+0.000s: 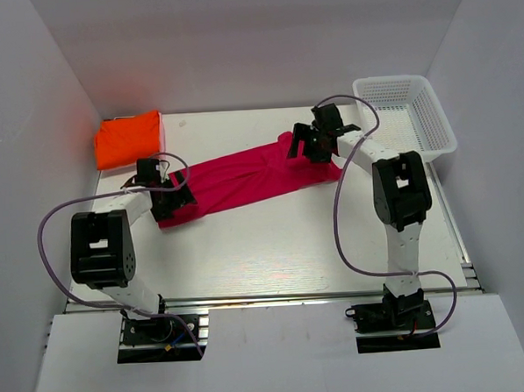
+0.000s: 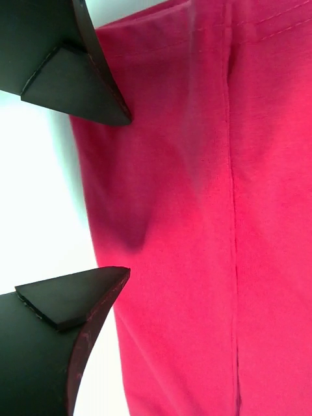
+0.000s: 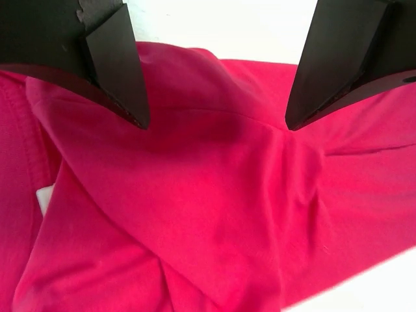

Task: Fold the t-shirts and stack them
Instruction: Rotate the tshirt 90 degrees

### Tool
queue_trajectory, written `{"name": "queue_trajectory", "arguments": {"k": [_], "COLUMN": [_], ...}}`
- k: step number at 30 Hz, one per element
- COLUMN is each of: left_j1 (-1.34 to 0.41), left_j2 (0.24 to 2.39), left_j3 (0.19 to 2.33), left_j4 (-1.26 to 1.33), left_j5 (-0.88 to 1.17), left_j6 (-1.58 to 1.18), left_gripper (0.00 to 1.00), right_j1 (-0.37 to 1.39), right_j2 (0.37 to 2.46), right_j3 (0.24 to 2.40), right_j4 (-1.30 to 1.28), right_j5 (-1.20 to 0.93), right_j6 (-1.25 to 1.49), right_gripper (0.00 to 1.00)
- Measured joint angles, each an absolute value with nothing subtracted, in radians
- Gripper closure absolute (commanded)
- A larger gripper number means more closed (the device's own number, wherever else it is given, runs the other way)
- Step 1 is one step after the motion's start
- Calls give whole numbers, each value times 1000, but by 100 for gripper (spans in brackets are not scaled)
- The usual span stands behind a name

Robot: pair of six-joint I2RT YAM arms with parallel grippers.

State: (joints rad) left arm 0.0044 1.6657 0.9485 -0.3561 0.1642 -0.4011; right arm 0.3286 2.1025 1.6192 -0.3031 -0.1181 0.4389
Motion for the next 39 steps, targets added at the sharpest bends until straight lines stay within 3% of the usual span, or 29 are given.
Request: {"name": "queue_trajectory", "arguments": {"k": [6, 13, 25, 31, 39], "left_j1": [-2, -89, -376, -555, -772], "left_j2": [1533, 1359, 1259, 1243, 1374], "left_j3": [795, 596, 321, 356, 642], "left_j4": [-326, -273, 2, -101, -395], "left_j5": [186, 300, 722, 720, 520], "left_j6": [-444, -510, -659, -699, -603], "left_gripper": [0, 0, 0, 0, 0], "right_j1": [320, 264, 226, 238, 245], "right_j2": [2187, 2417, 2627, 2631, 2514], "right_j3": [1672, 1996, 2210, 2212, 2183], "right_j4": [-329, -343, -70, -56, -216], "right_j5": [-136, -232, -416, -398, -281], "right_j6": [437, 443, 478, 435, 315], "right_gripper": [10, 10, 10, 10, 10]}}
